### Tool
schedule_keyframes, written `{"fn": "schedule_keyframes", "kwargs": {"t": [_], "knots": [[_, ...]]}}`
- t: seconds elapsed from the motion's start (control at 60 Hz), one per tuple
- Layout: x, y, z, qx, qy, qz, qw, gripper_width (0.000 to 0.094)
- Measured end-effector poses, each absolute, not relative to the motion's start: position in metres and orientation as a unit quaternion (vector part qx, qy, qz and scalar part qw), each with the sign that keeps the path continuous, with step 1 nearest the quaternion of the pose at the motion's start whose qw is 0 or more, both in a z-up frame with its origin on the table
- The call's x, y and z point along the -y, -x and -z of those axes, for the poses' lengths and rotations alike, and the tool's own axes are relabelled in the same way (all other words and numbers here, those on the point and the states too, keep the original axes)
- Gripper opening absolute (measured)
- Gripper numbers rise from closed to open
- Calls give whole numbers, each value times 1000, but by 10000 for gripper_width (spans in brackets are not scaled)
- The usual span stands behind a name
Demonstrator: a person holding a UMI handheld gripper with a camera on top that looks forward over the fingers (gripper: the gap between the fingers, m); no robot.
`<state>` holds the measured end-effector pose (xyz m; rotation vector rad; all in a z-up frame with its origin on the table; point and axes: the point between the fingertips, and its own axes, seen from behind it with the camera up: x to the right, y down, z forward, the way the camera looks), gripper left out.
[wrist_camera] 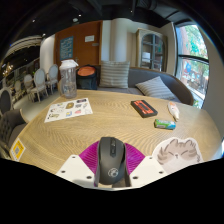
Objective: Arrange mouse
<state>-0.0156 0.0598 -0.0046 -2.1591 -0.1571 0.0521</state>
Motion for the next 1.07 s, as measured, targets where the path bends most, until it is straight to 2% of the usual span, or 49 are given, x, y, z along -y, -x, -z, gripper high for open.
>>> {"fn": "schedule_keyframes", "kwargs": {"t": [0.083,0.183,0.267,0.35,0.5,0.567,0.6,0.683,0.717,0.767,0.8,0.983,1.067], "knots": [[-54,-2,-28,63,866,-16,497,350],[-47,-57,-88,49,838,19,543,350],[-32,-112,-112,34,831,66,551,348],[-23,-162,-89,16,846,93,525,348],[-2,-223,-3,6,884,135,448,348],[-1,-232,11,-4,895,135,426,371],[-6,-231,6,-12,889,126,440,404],[-1,-231,10,-14,895,111,433,490],[0,-226,7,-9,896,97,434,619],[6,-221,0,-2,891,76,447,879],[12,-220,-9,-4,884,69,462,840],[78,-230,-42,3,848,69,525,853],[116,-231,-42,-2,839,49,541,853]]}}
